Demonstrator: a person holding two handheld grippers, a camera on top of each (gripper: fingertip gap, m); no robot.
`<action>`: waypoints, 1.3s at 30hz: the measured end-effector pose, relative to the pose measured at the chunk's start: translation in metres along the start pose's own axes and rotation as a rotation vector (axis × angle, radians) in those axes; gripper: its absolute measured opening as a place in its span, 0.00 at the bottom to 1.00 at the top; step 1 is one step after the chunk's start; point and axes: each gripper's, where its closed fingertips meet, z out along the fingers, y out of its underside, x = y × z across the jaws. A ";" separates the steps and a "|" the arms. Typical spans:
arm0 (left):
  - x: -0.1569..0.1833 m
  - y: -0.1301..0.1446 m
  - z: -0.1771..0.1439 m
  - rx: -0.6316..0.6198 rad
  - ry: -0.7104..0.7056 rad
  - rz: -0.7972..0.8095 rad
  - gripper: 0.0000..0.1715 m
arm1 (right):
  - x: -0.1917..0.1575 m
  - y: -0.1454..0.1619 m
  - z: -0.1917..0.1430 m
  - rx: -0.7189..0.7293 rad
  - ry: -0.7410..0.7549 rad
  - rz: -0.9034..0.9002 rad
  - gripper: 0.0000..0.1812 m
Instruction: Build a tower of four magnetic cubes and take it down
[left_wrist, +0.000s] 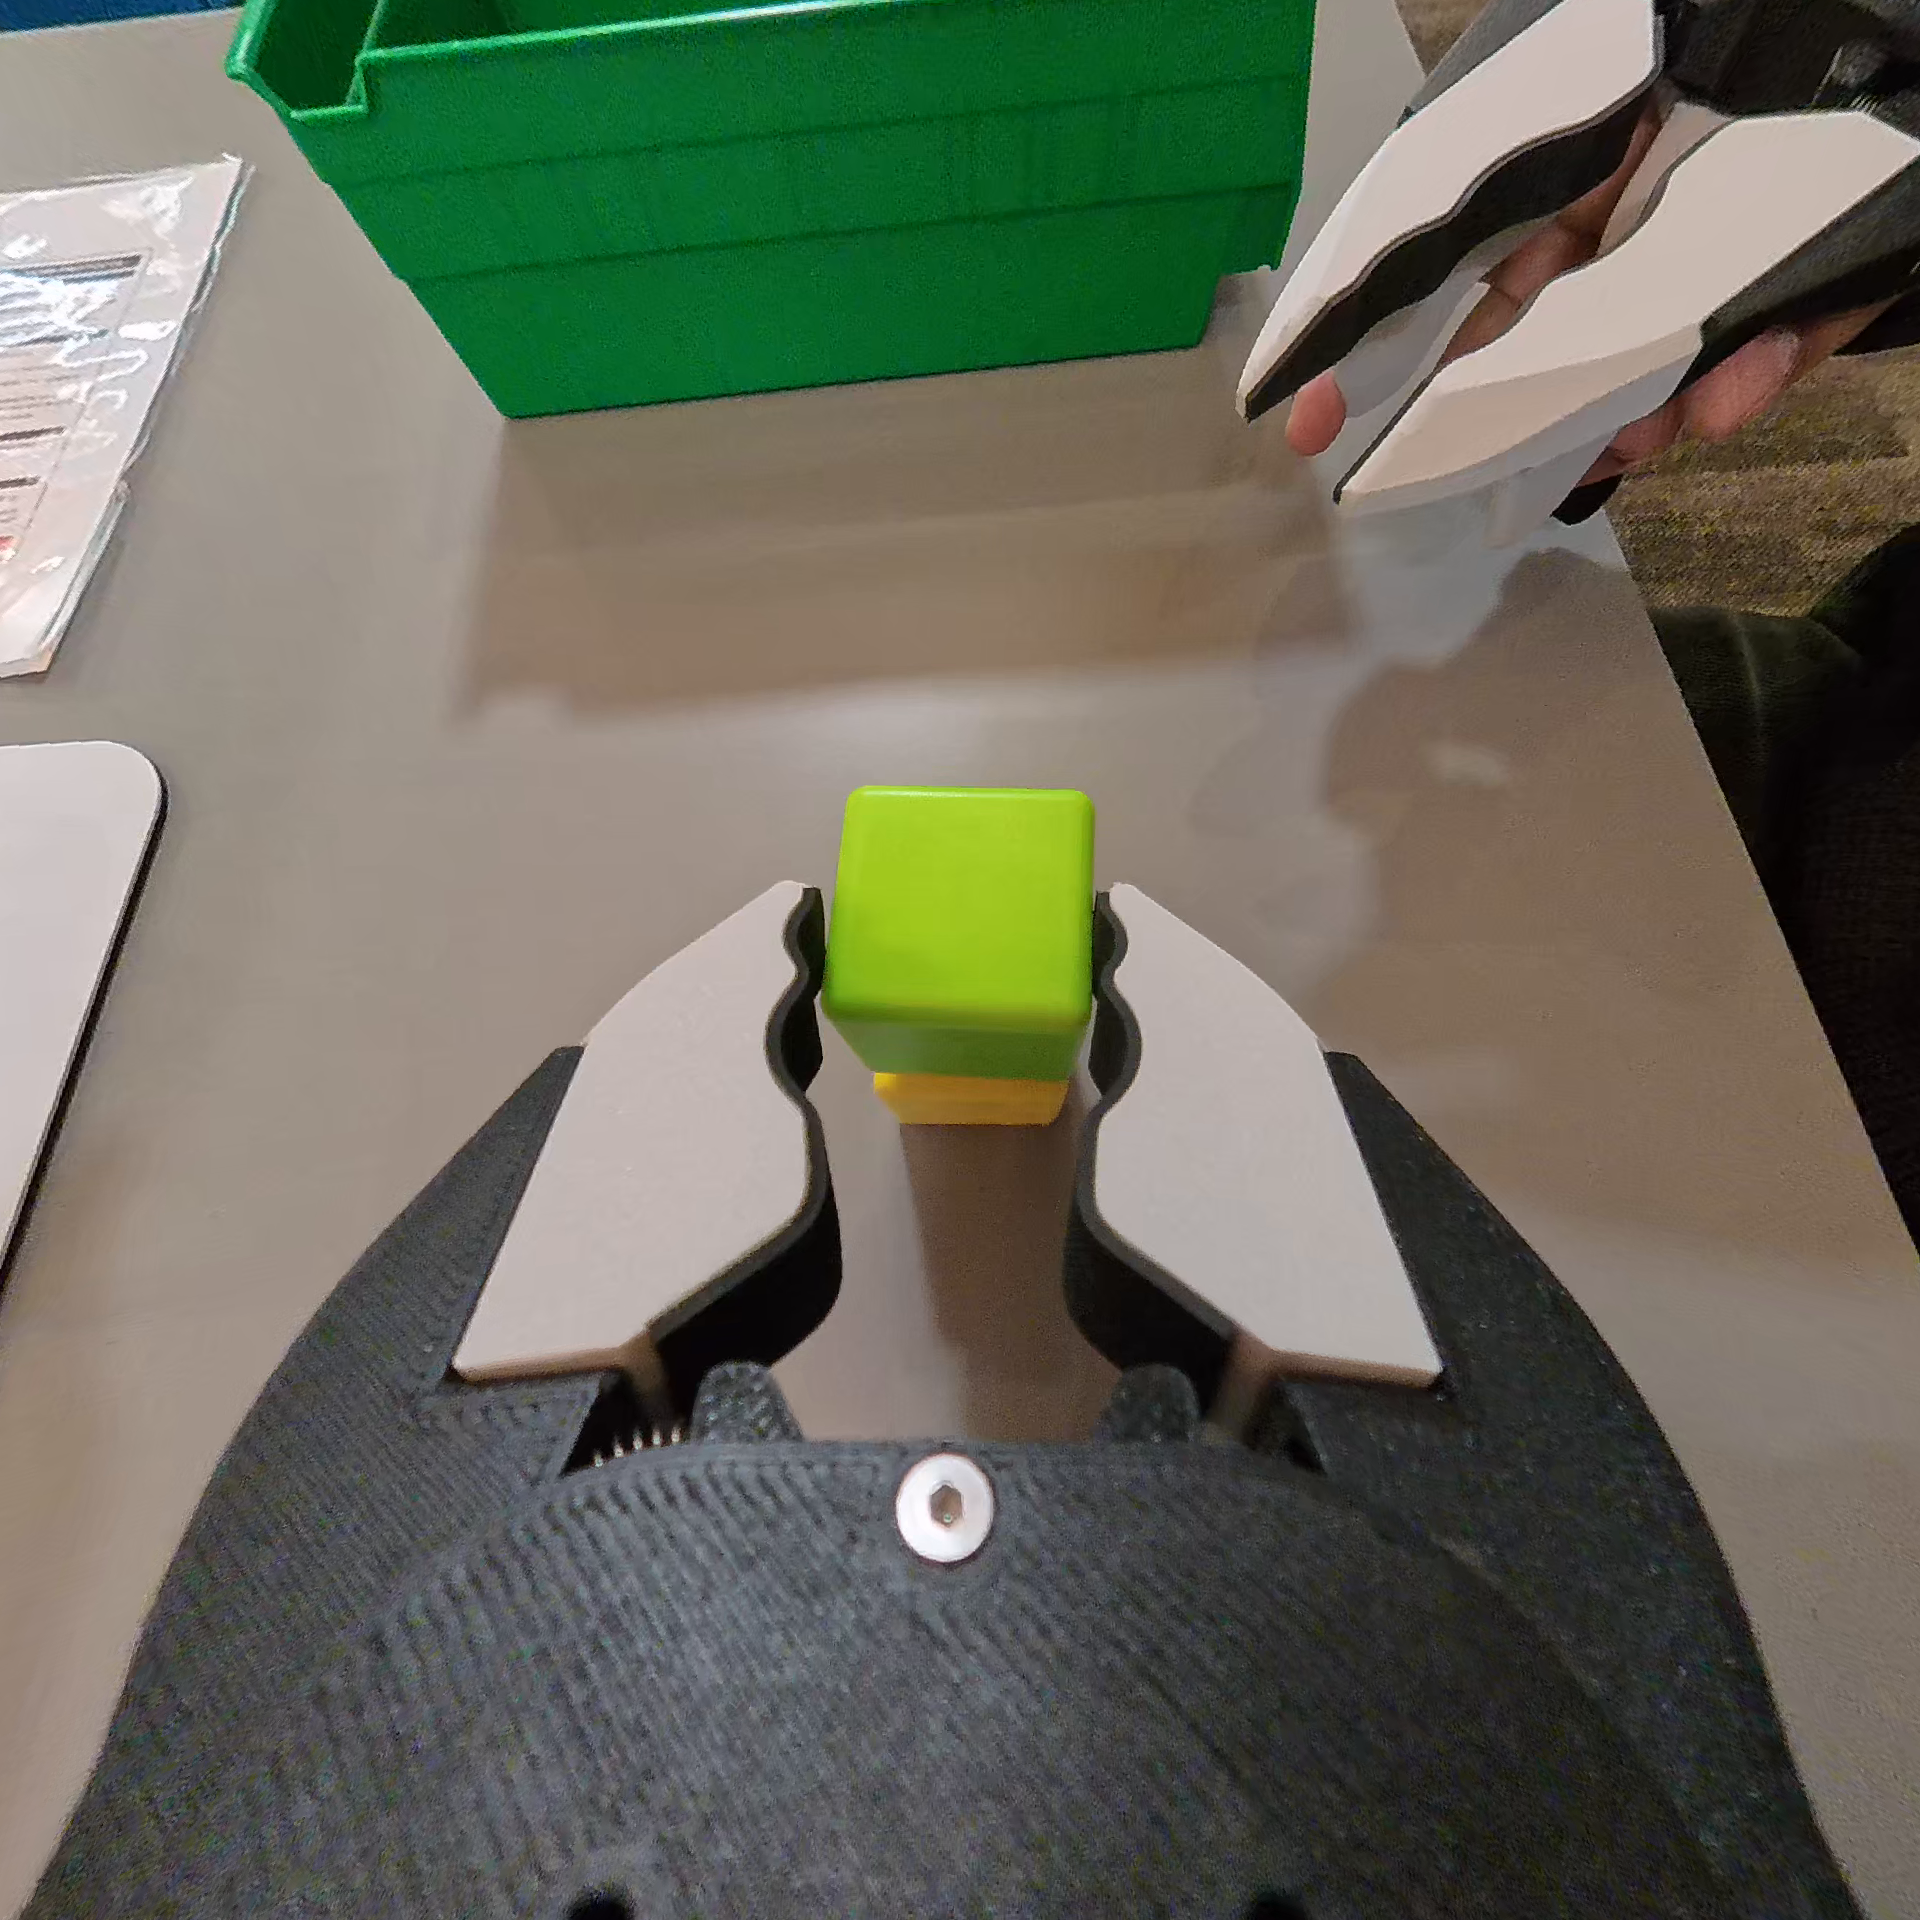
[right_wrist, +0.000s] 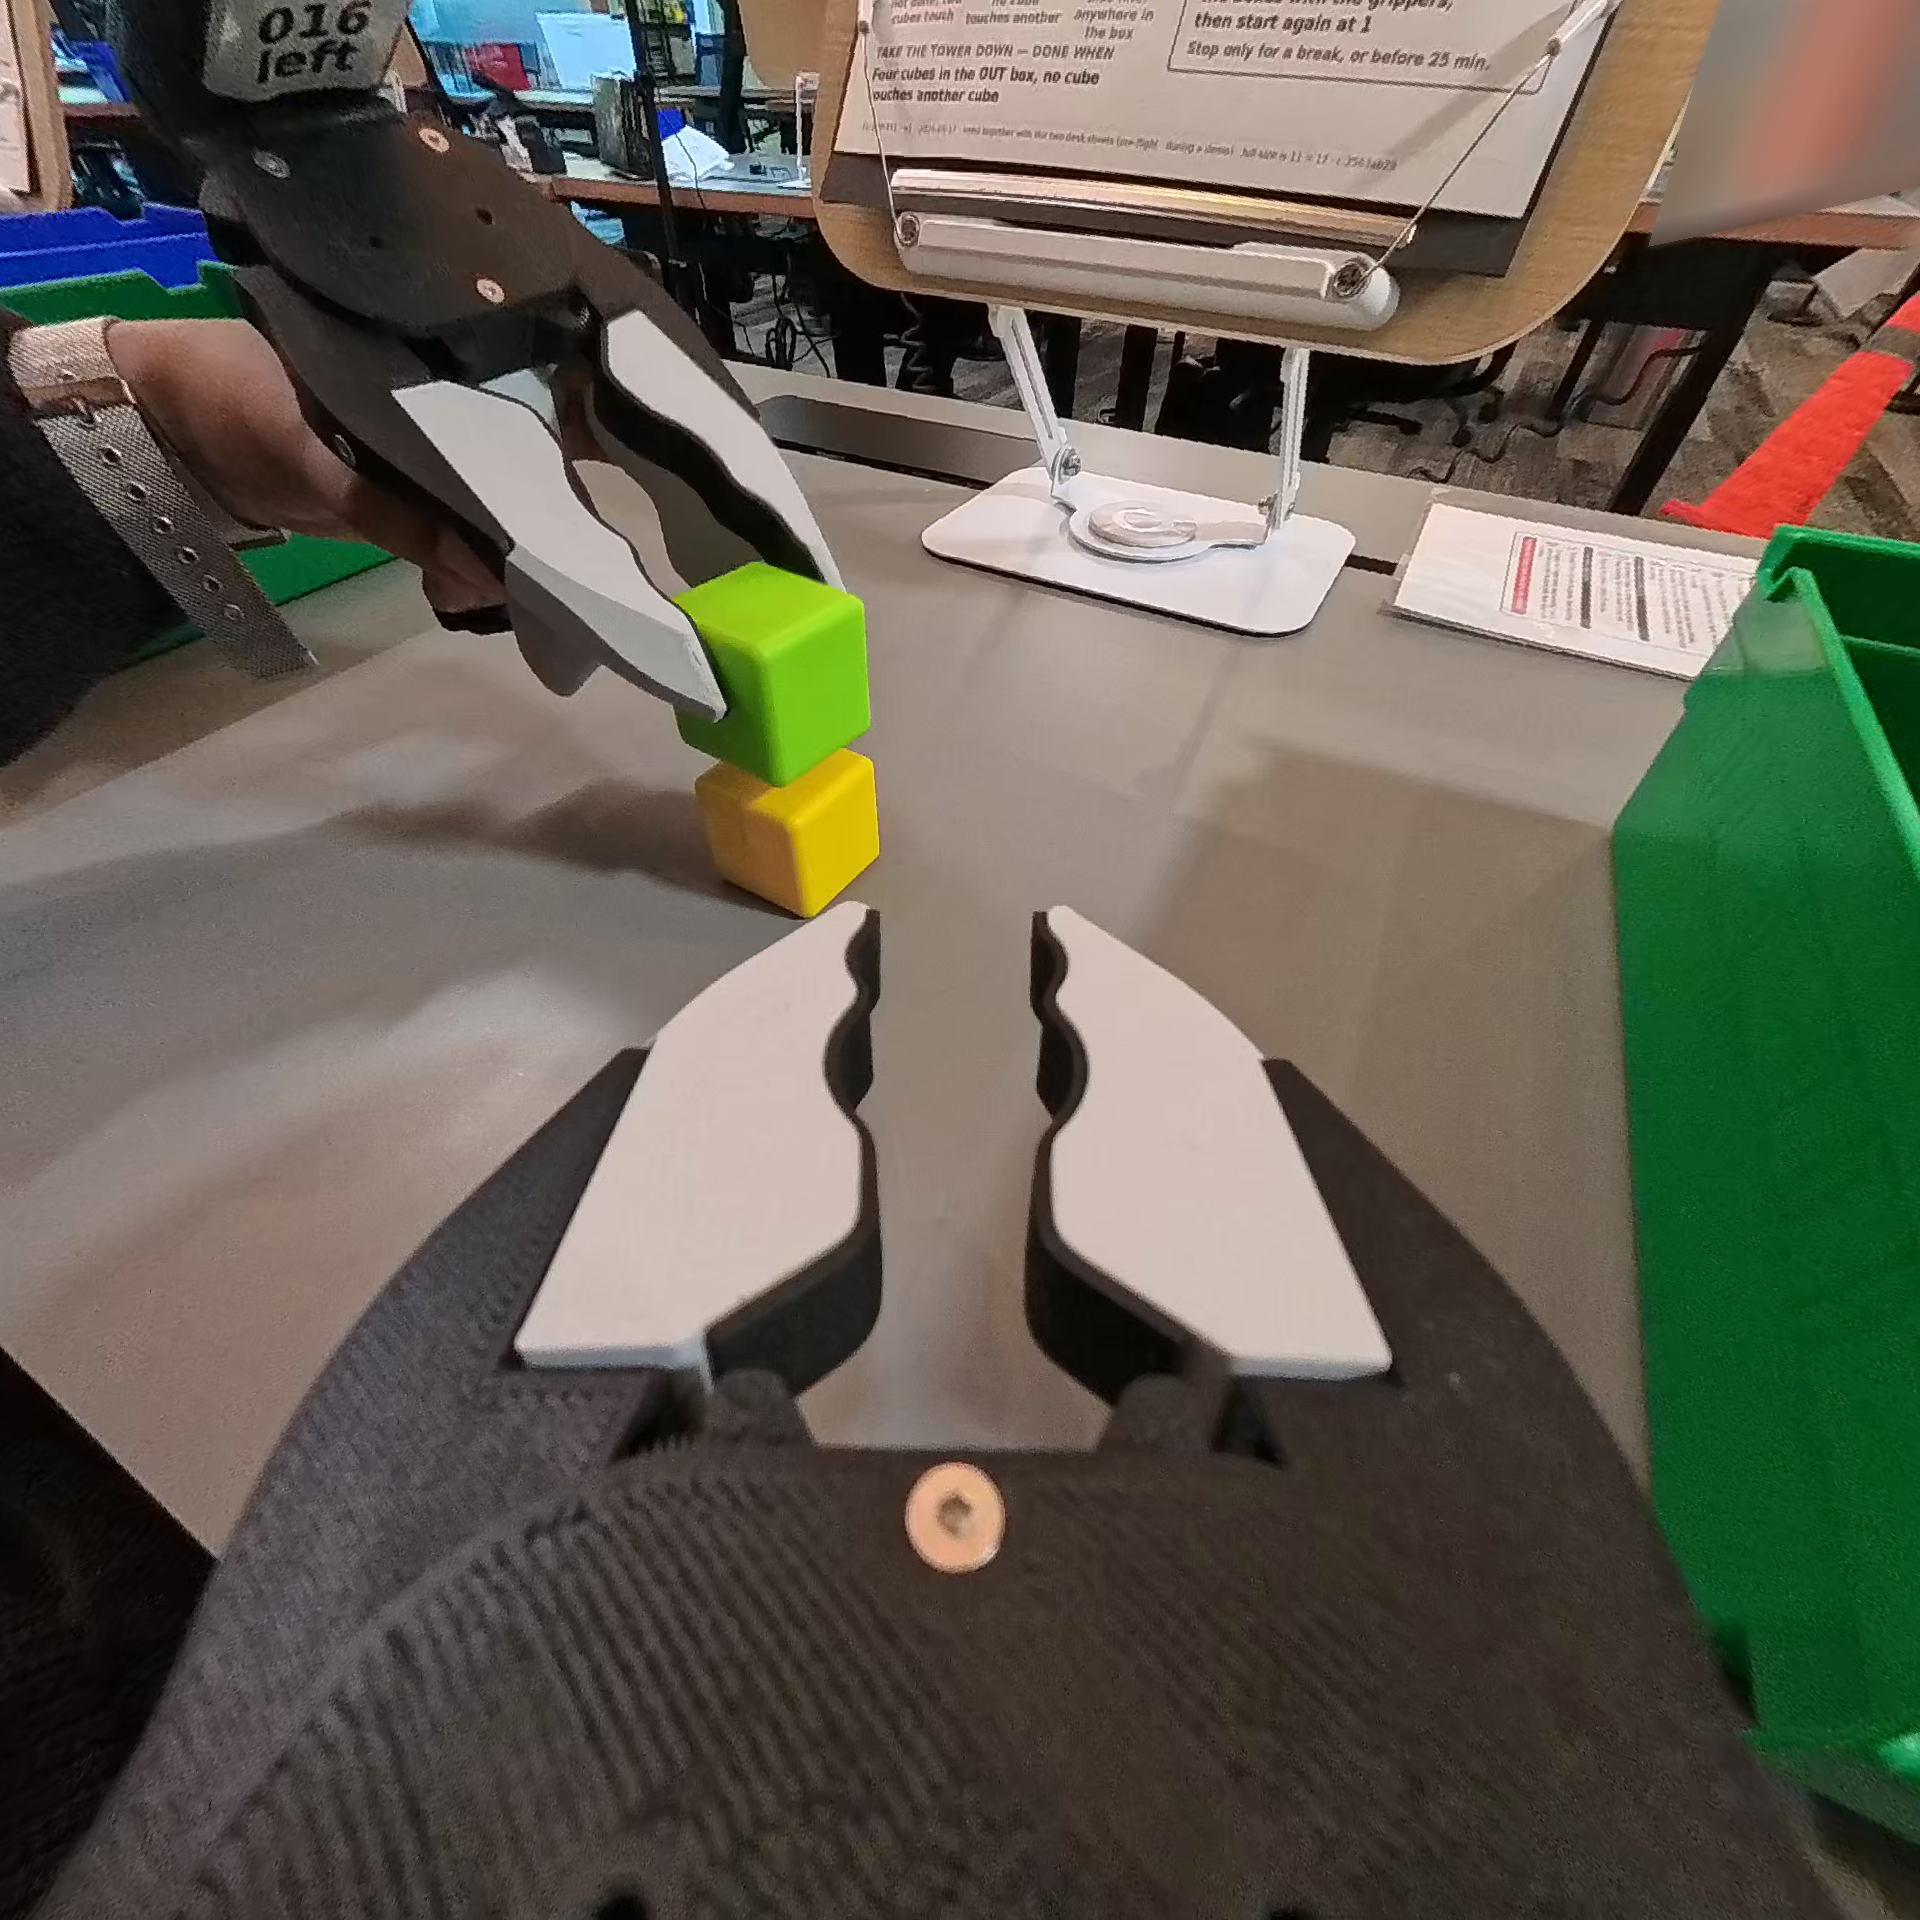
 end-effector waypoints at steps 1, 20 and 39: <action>0.000 0.000 0.000 0.000 0.000 -0.002 0.29 | 0.000 0.000 0.000 0.001 0.000 0.001 0.15; 0.001 0.011 0.001 -0.007 0.039 -0.032 0.29 | 0.000 0.000 0.000 -0.001 0.002 -0.007 0.15; -0.010 0.018 0.019 -0.005 -0.083 -0.050 0.31 | -0.003 0.000 0.002 -0.002 -0.007 -0.013 0.15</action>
